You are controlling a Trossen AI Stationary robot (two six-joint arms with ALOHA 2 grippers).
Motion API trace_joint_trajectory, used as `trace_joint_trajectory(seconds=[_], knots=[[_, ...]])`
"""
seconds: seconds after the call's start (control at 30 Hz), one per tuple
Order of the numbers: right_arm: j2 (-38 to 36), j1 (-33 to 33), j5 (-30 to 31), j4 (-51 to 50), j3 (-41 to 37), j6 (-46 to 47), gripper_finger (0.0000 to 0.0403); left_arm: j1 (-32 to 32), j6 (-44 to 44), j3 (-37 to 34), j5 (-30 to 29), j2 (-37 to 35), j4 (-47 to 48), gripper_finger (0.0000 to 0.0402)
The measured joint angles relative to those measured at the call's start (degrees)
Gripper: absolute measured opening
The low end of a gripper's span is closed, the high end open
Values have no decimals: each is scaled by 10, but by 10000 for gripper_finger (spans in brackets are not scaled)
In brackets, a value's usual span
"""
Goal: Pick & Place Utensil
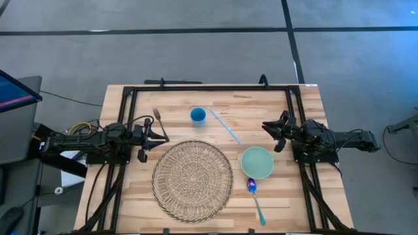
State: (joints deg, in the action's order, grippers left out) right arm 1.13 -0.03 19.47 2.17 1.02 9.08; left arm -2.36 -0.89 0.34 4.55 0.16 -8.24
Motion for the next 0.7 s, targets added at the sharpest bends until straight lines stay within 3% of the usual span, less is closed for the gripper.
trace_joint_trajectory(seconds=[0.7], knots=[[0,0,0,1,0,20,75,0,2,0,0,0,-9,78]])
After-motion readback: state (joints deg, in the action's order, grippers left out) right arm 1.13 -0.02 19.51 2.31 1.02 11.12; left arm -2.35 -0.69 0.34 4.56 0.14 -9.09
